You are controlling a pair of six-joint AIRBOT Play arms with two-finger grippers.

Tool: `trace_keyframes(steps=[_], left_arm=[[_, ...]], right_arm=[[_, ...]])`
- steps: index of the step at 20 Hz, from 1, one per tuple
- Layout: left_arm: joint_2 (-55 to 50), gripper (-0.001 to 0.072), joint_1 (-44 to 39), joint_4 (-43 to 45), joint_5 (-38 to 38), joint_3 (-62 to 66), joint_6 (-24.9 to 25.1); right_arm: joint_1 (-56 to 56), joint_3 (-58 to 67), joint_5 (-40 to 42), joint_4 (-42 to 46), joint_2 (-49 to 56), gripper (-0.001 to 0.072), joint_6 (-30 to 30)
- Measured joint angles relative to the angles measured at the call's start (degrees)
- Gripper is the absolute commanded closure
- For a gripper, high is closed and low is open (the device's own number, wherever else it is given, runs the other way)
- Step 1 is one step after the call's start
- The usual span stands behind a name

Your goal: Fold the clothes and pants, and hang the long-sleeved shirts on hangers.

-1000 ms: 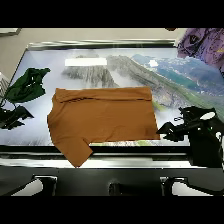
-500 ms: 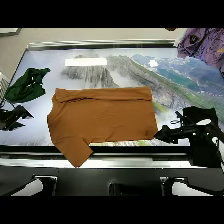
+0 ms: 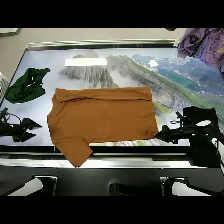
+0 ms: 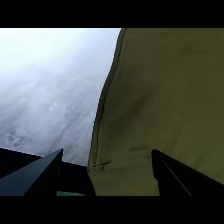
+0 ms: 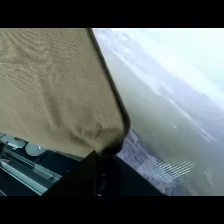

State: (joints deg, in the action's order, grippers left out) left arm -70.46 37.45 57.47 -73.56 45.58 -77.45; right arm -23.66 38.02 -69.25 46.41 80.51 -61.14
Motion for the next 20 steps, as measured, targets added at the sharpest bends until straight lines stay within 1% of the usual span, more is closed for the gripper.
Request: trace_keyframes(steps=[3,6,13,14,15,17,18,19,20], left_arm=[[0.0,0.007,0.5,-2.6,2.7,-5.6,3.7],[0.0,0.007,0.0,-4.2,3.8,-8.7,6.0],[-2.5,0.0073,-5.4,-6.1,4.1,-10.6,7.9],[-3.0,0.0118,-6.3,-6.2,3.9,-10.7,7.8],[-3.4,0.0235,-7.2,-6.3,4.0,-10.7,7.9],[-4.0,0.0569,-8.6,-5.7,4.9,-10.9,8.0],[-4.2,0.0663,-8.9,-5.4,5.2,-11.0,8.0],[-4.3,0.0686,-9.3,-5.8,5.6,-10.9,8.1],[-4.4,0.0687,-9.5,-6.5,5.2,-10.9,8.1]], right_arm=[[0.0,0.0,-0.4,-0.4,-0.5,0.0684,-1.1],[0.0,0.0,-0.5,-0.5,-0.7,0.0684,-2.0],[0.0,0.0,-0.1,-0.8,-0.8,0.0684,-3.0],[0.0,0.0,0.2,-0.8,-0.8,0.0684,-3.0],[0.0,0.0,0.3,-0.8,-0.8,0.0685,-3.0],[0.0,0.0,0.3,-0.8,-0.9,0.0685,-3.2],[0.0,0.0,0.3,-0.8,-1.2,0.0686,-3.2],[0.0,0.0,0.6,-0.8,-1.5,0.0687,-3.2],[0.0,0.0,0.8,-0.8,-2.1,0.0688,-3.4]])
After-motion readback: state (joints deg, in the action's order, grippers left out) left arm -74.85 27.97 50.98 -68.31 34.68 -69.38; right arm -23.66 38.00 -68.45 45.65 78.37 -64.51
